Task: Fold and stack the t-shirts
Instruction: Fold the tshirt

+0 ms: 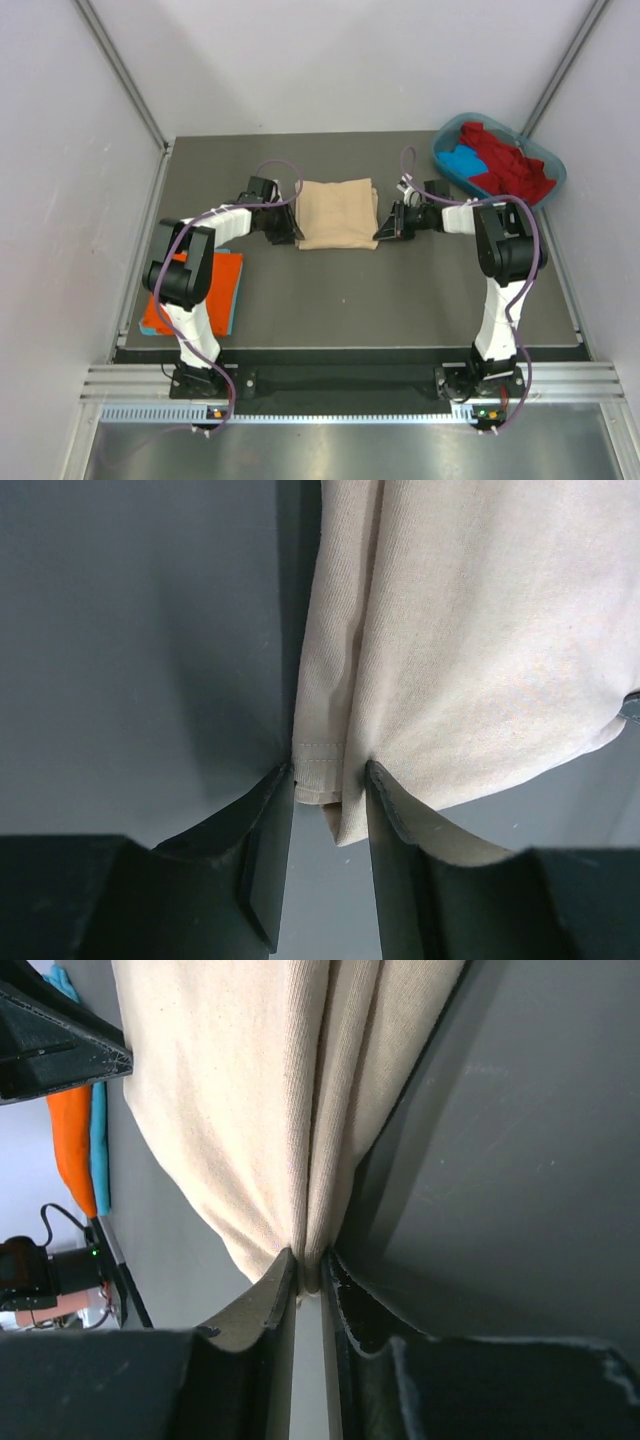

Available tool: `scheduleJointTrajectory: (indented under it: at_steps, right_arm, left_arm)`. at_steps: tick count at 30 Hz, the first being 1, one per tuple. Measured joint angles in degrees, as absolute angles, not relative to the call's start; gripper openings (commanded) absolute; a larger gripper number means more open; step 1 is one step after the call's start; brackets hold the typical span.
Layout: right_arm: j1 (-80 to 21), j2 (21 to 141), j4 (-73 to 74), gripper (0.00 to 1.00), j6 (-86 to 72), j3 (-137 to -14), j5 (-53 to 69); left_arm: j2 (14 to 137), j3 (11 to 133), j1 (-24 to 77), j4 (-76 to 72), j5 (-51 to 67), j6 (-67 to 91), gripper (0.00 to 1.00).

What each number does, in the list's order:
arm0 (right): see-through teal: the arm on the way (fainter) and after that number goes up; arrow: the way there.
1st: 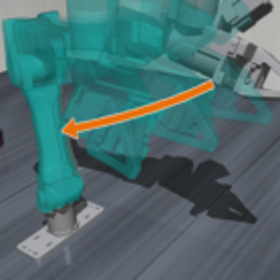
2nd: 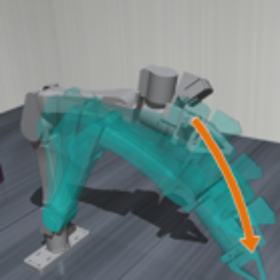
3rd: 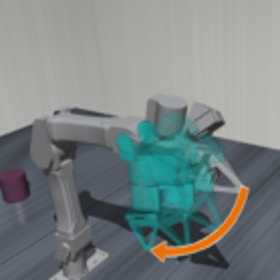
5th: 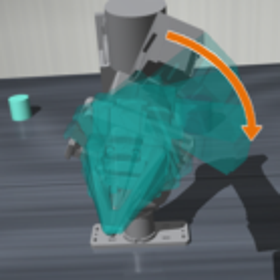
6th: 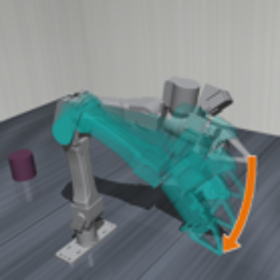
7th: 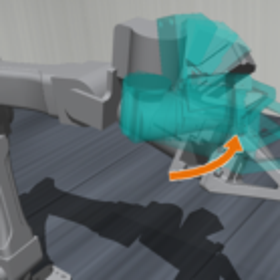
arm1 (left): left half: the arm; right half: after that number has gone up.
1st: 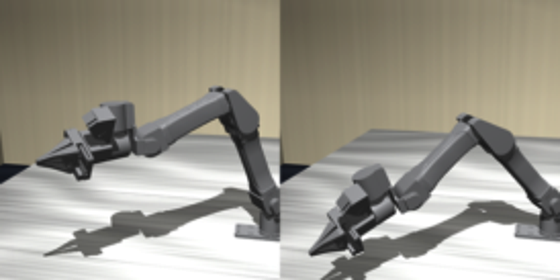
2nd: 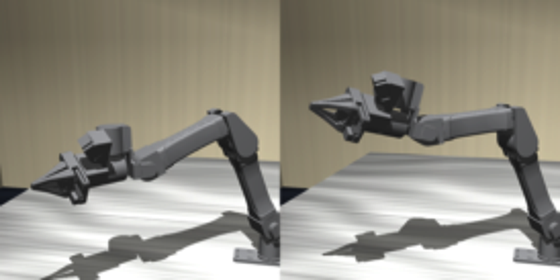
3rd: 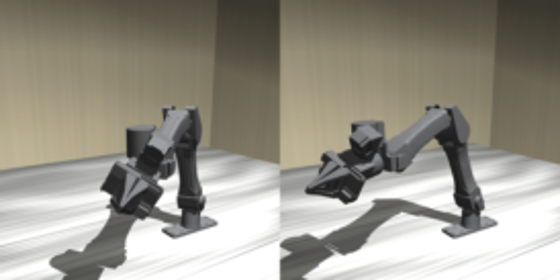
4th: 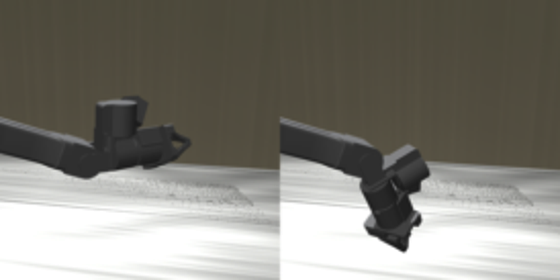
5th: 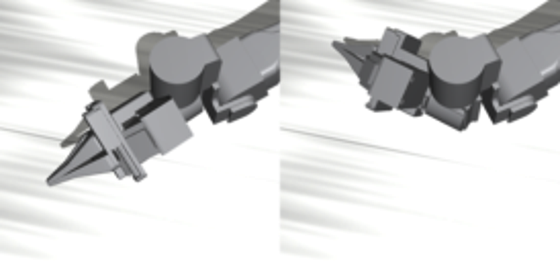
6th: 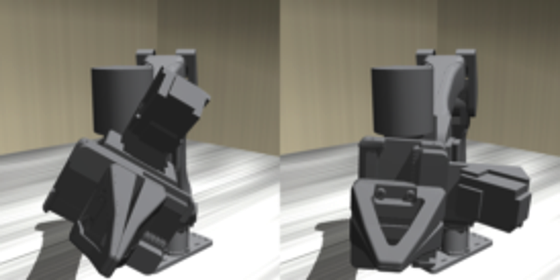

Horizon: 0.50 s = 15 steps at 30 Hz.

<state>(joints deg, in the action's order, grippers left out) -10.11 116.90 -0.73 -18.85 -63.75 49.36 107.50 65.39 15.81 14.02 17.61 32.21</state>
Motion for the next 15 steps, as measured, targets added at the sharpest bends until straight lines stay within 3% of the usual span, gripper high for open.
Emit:
scheduleJointTrajectory:
  at_steps: [2, 3, 5, 6, 7, 15]
  right_arm:
    - [-10.1, 116.9, -0.7, 0.16, -18.9, -63.7, 49.3]
    - [-10.1, 116.9, -0.6, 0.28, -18.9, -63.8, 49.3]
    - [-10.1, 116.8, -0.3, 0.40, -19.2, -63.9, 49.7]
    - [-10.1, 116.4, 0.1, 0.55, -19.2, -64.0, 50.0]
    - [-10.1, 115.9, 0.5, 0.61, -19.6, -64.0, 50.4]
    - [-10.4, 114.5, 4.9, 0.73, -18.3, -69.9, 44.1]
  left_arm:
    - [107.5, 65.4, 15.8, 14.1, 17.4, 32.2, 0.40]
    - [107.4, 65.4, 15.9, 14.2, 17.2, 32.2, 0.40]
    - [107.2, 65.4, 15.9, 14.7, 16.7, 32.3, 0.40]
    - [107.0, 65.4, 15.9, 15.3, 16.4, 32.2, 0.41]
    - [106.6, 65.4, 15.9, 16.1, 15.7, 32.2, 0.43]
    - [107.1, 71.0, 13.6, 20.1, 17.2, 30.3, 0.51]
